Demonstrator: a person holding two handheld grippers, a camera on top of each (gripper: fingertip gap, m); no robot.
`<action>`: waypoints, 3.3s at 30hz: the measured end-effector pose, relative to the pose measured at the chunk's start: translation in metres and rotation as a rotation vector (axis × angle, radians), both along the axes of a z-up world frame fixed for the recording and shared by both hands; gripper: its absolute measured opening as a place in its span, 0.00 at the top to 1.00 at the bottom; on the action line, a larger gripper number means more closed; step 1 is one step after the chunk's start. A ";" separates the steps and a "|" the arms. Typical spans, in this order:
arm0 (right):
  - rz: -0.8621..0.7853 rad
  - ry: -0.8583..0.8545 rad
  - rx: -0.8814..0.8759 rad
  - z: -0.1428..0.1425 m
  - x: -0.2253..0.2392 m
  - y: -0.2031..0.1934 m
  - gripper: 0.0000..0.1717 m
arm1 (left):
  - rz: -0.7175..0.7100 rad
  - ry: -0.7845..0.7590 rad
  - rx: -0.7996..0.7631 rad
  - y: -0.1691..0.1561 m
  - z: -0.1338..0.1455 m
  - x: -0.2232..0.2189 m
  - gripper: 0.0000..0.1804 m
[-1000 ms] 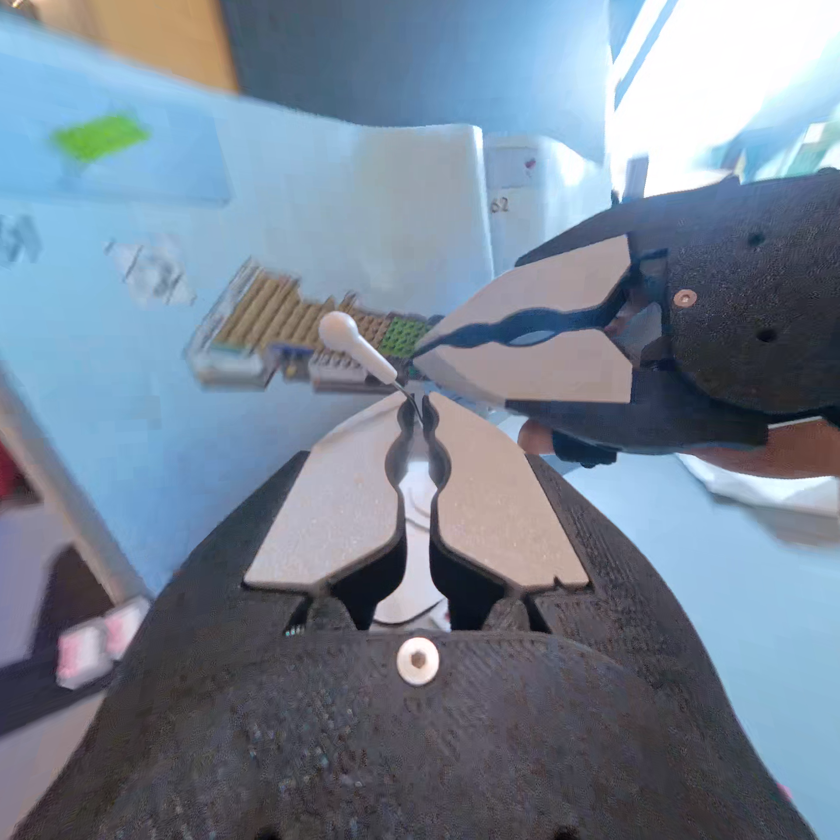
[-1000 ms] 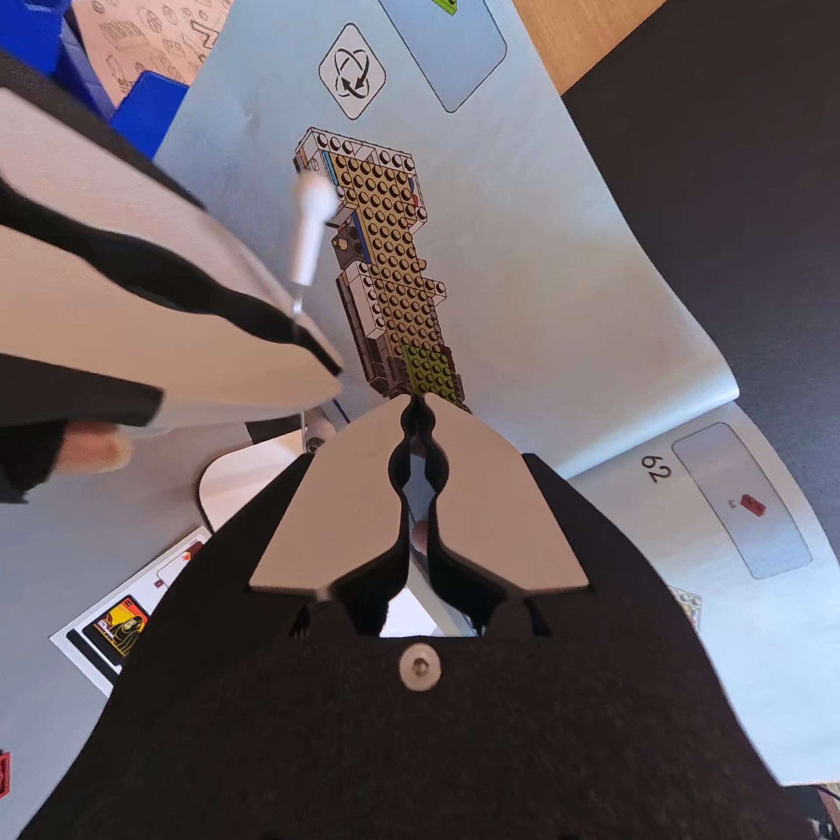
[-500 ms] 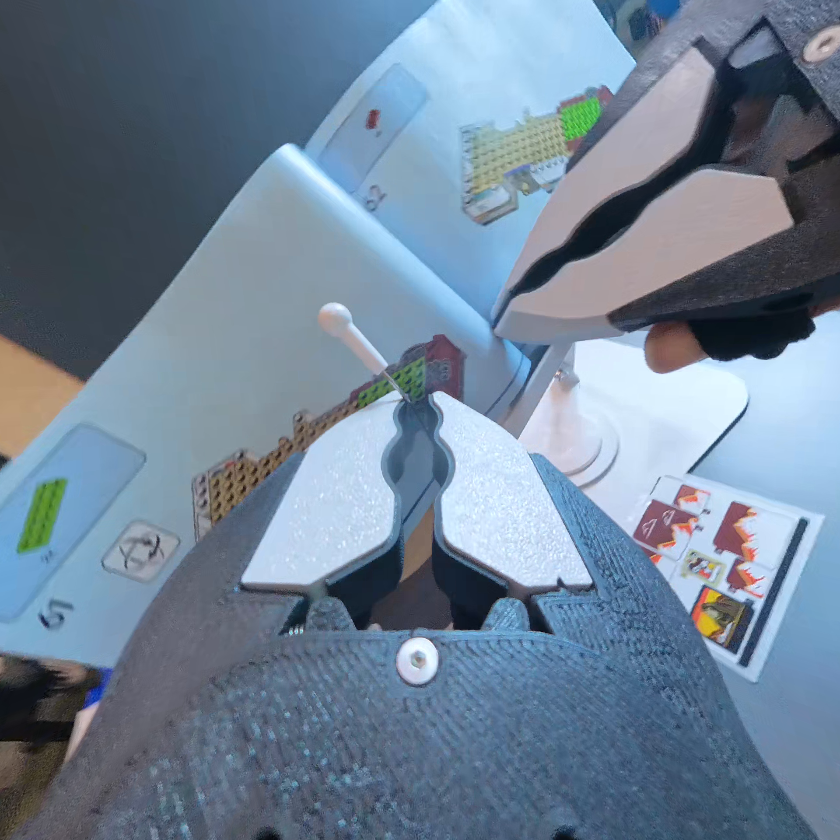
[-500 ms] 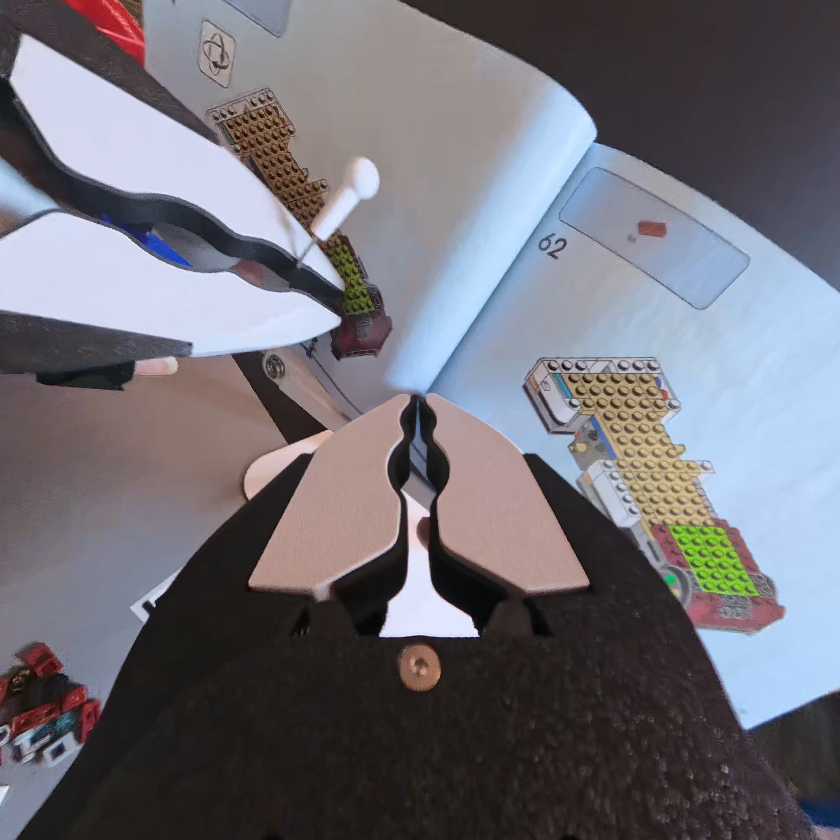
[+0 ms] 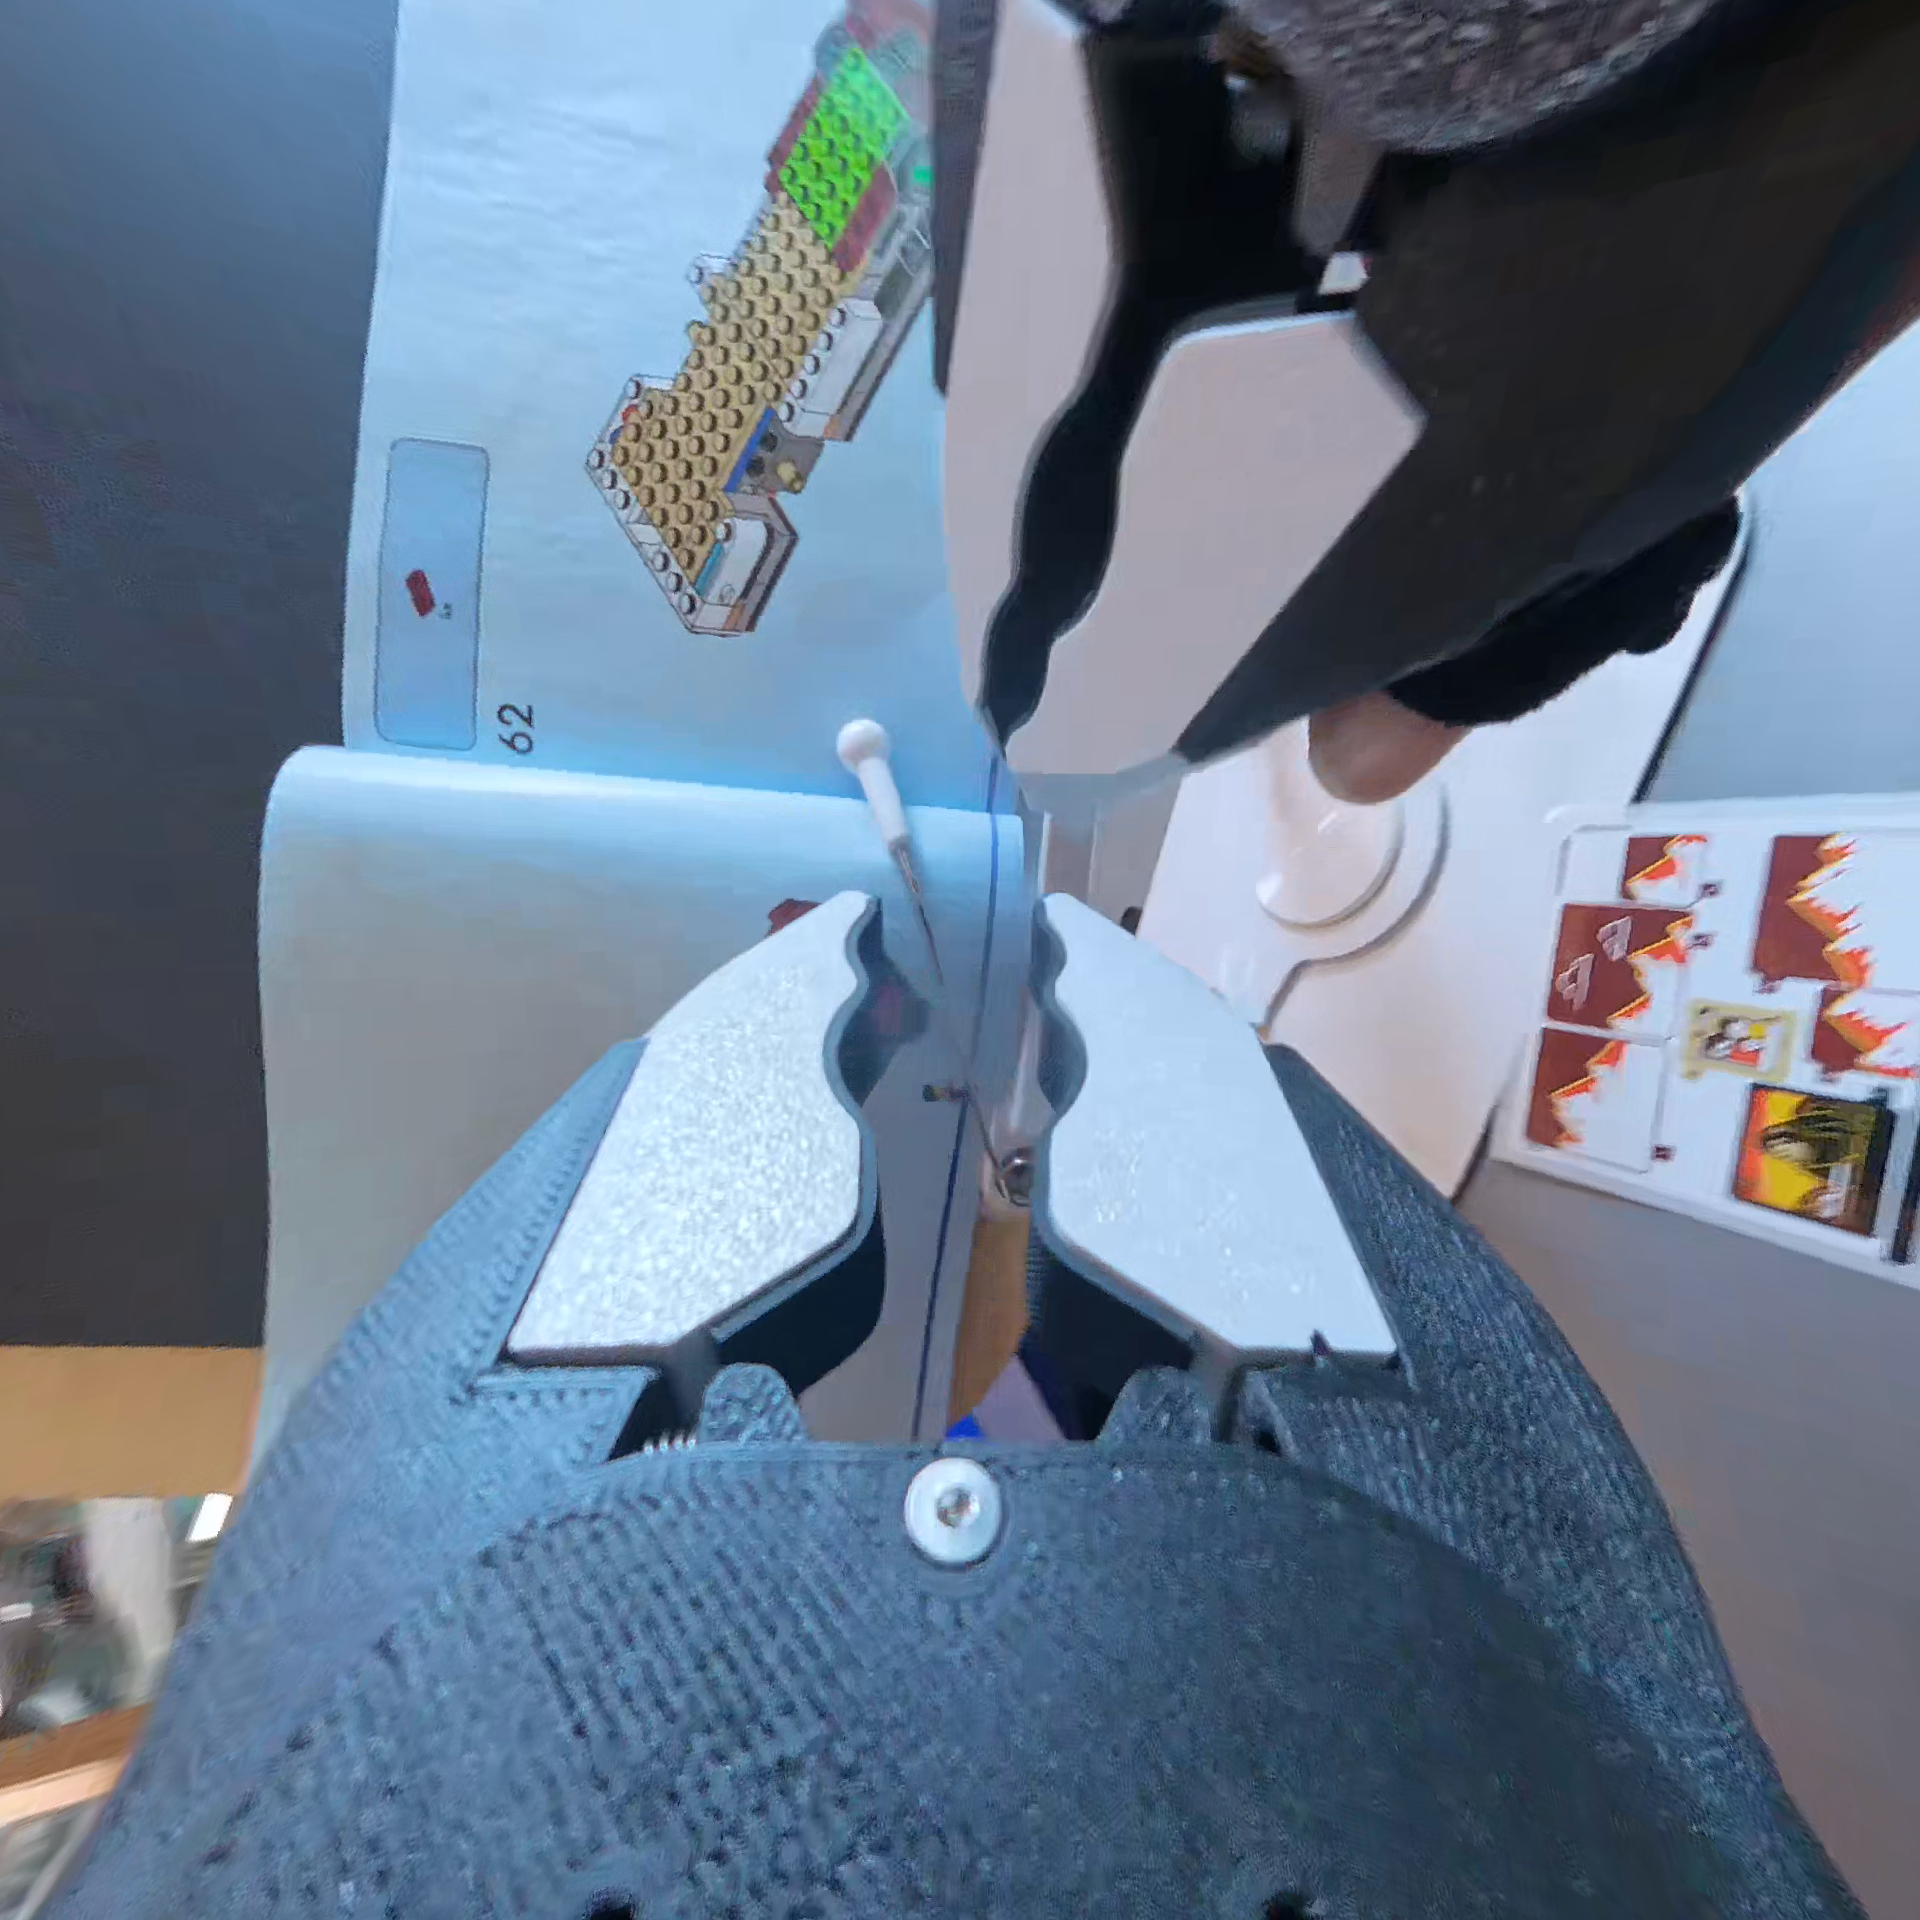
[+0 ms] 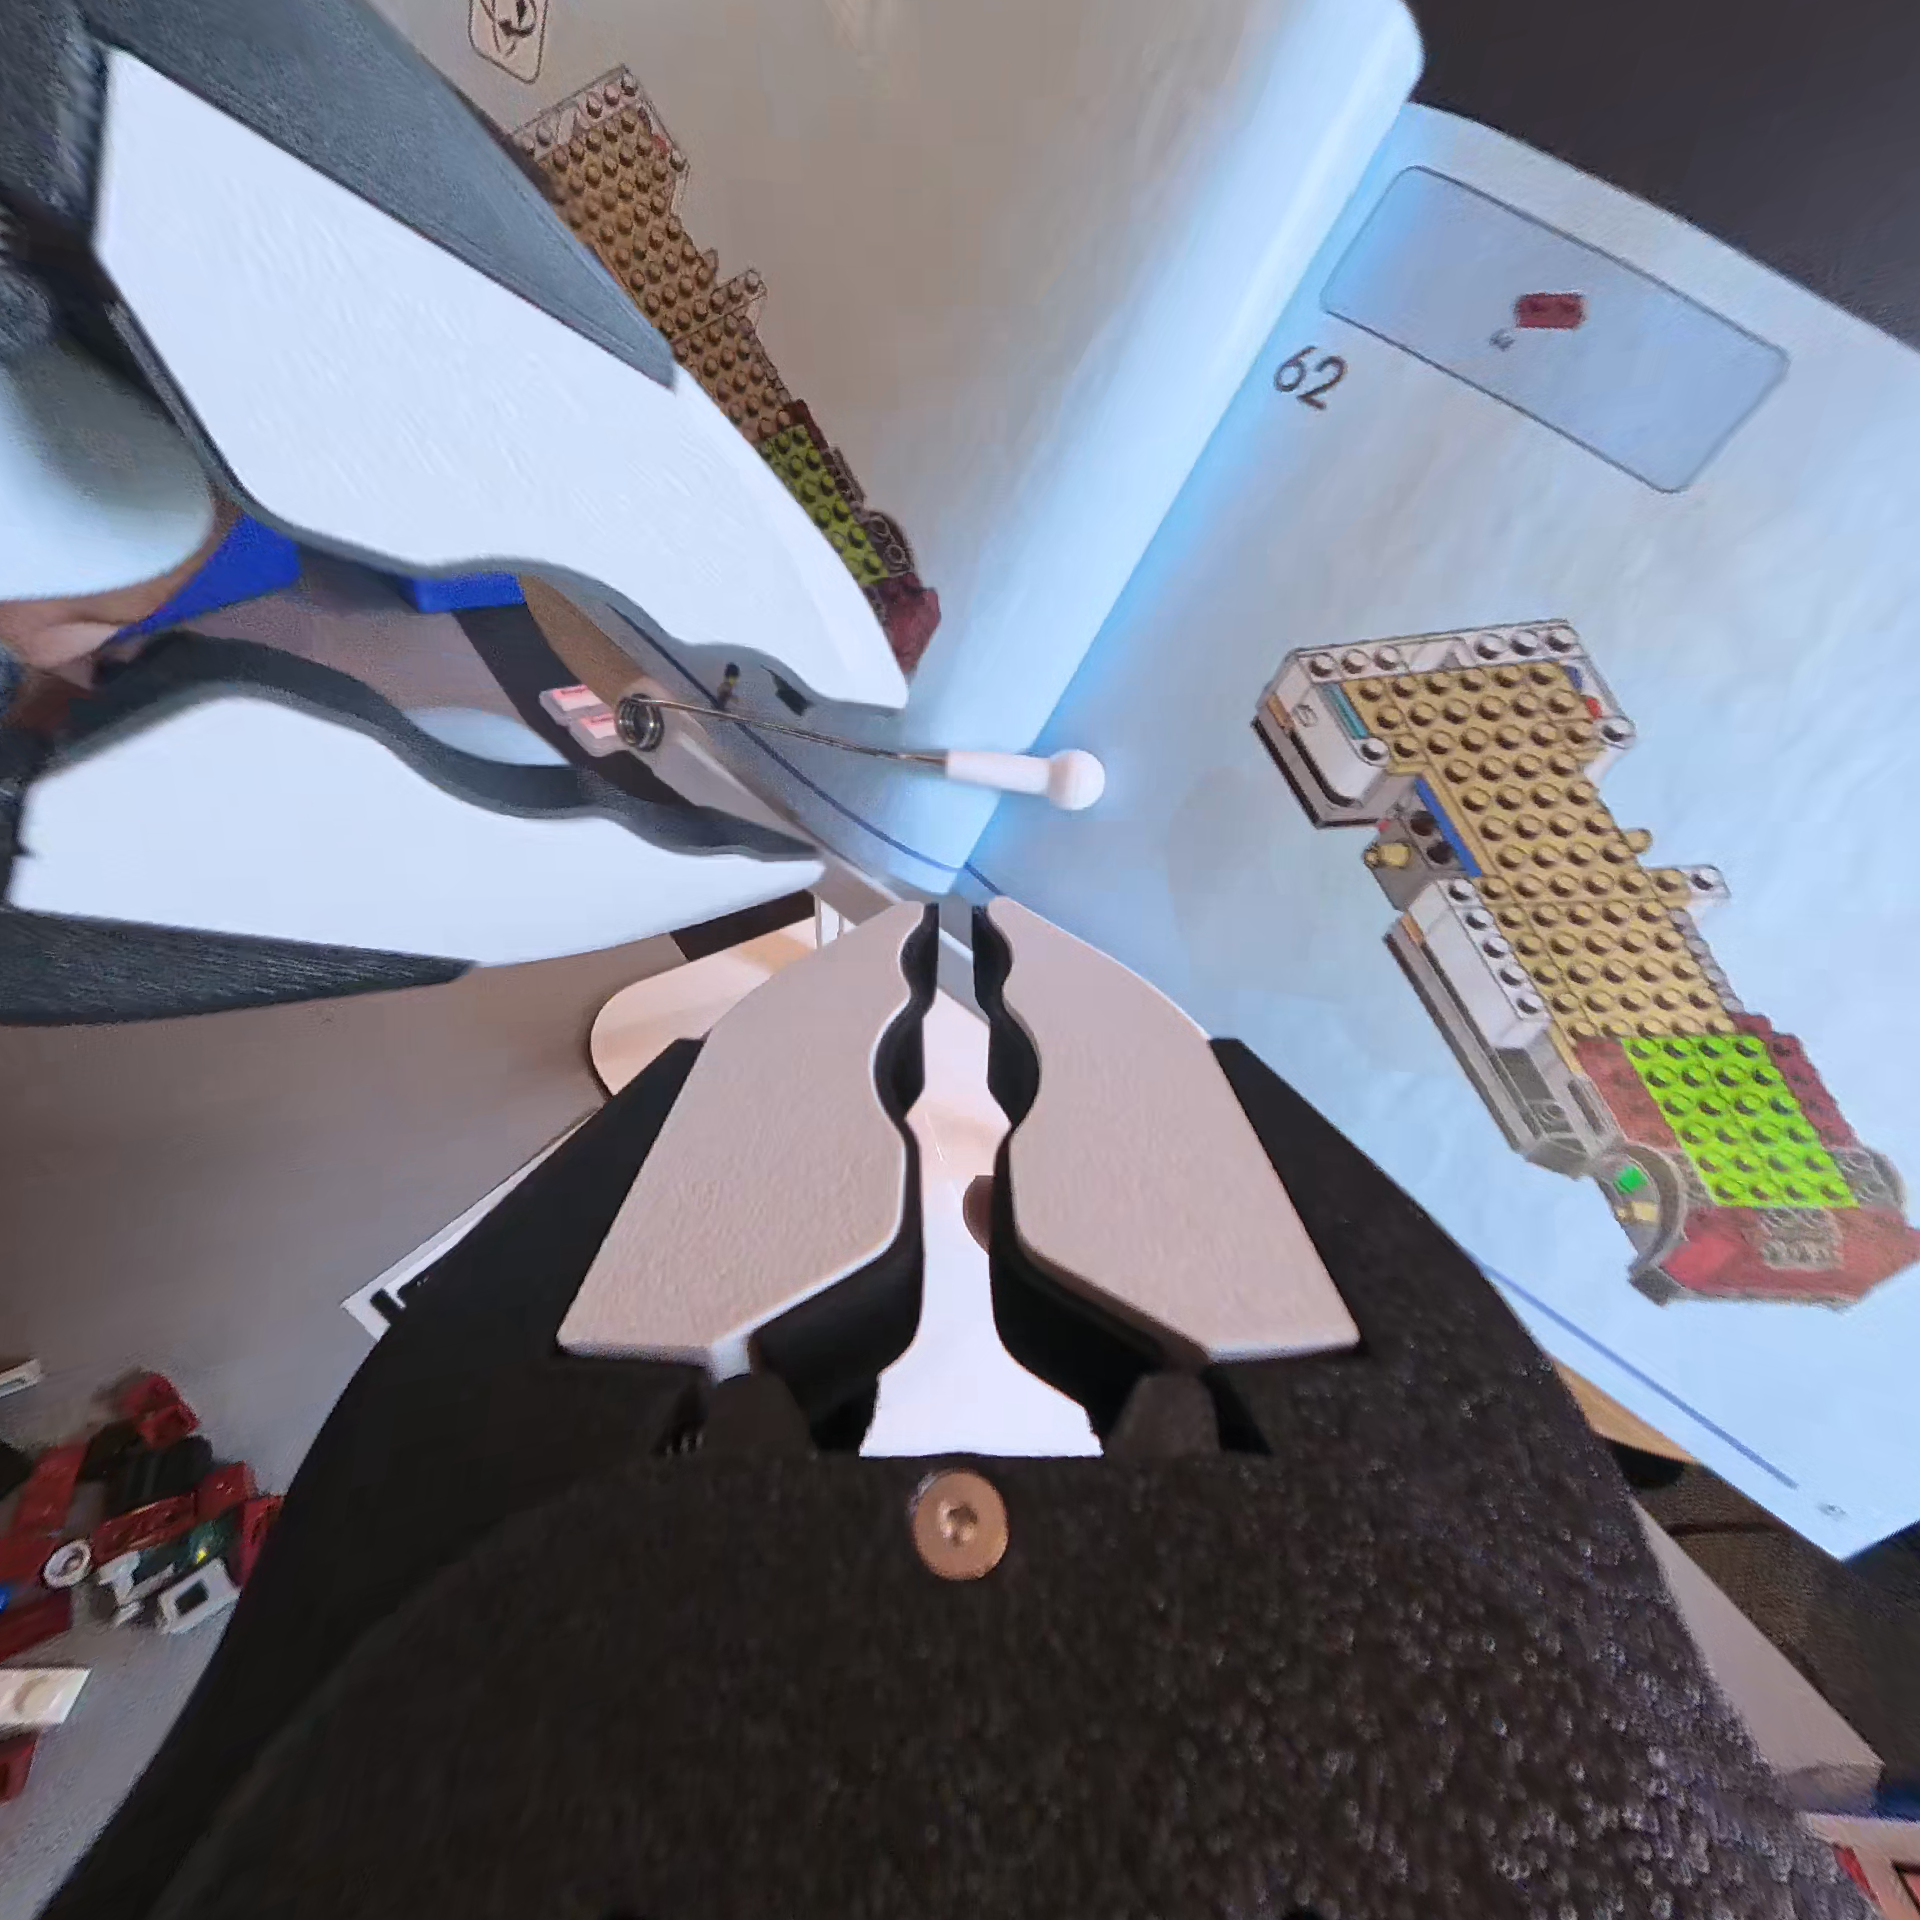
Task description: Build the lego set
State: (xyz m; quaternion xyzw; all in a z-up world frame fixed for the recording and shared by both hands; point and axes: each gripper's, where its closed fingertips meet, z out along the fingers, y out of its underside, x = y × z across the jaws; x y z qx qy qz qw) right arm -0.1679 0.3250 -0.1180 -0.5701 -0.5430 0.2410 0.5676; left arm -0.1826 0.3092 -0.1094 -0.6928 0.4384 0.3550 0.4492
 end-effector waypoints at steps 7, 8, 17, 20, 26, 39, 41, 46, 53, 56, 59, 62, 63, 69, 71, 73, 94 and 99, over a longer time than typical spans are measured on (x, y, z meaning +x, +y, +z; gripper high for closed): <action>-0.108 0.123 0.014 0.030 0.050 0.030 0.84 | 0.058 -0.471 0.130 -0.029 0.014 -0.031 0.84; -0.141 0.142 0.017 0.035 0.058 0.039 0.82 | 0.090 -0.529 0.150 -0.031 0.013 -0.044 0.84; -0.264 0.236 -0.217 0.029 0.105 0.132 0.49 | 0.125 -0.860 0.239 -0.035 0.013 -0.085 0.89; -0.194 0.228 -0.287 0.016 0.097 0.125 0.59 | 0.118 -0.870 0.234 -0.034 0.013 -0.086 0.88; -0.294 0.251 -0.198 0.015 0.108 0.111 0.65 | 0.103 -1.023 0.253 -0.038 0.018 -0.094 0.84; -0.209 0.269 -0.088 0.037 0.158 -0.002 0.68 | 0.197 -1.028 0.542 -0.050 0.095 -0.131 1.00; -0.184 0.278 -0.095 0.036 0.172 -0.034 0.70 | 0.199 -1.034 0.541 -0.051 0.096 -0.131 1.00; -0.151 0.311 -0.145 0.029 0.199 -0.098 0.71 | 0.177 -1.024 0.519 -0.062 0.094 -0.120 1.00; -0.157 0.311 -0.154 0.002 0.219 -0.143 0.72 | 0.057 -0.922 0.346 -0.133 0.106 -0.099 0.99; -0.164 0.324 -0.135 -0.009 0.226 -0.145 0.73 | 0.110 -0.832 0.232 -0.180 0.103 -0.133 0.94; -0.165 0.327 -0.131 -0.016 0.229 -0.139 0.74 | 0.241 -0.750 0.025 -0.224 0.076 -0.185 0.90; -0.176 0.315 -0.142 -0.024 0.228 -0.132 0.75 | 0.377 -0.693 -0.239 -0.262 0.024 -0.236 0.91; -0.176 0.310 -0.154 -0.028 0.226 -0.131 0.75 | 0.427 -0.706 -0.335 -0.272 0.001 -0.250 0.90; -0.162 0.263 -0.141 -0.039 0.216 -0.132 0.76 | 0.754 -0.753 -0.707 -0.299 -0.125 -0.304 0.93; -0.159 0.243 -0.110 -0.041 0.214 -0.134 0.77 | 0.869 -0.758 -0.822 -0.311 -0.149 -0.313 0.89; -0.157 0.234 -0.106 -0.043 0.213 -0.135 0.77 | 0.914 -0.776 -0.857 -0.313 -0.160 -0.318 0.86; -0.131 0.226 -0.114 -0.045 0.216 -0.141 0.79 | 0.937 -0.843 -0.860 -0.302 -0.159 -0.313 0.99; -0.123 0.231 -0.116 -0.042 0.217 -0.144 0.79 | 1.013 -0.874 -0.912 -0.308 -0.167 -0.315 0.82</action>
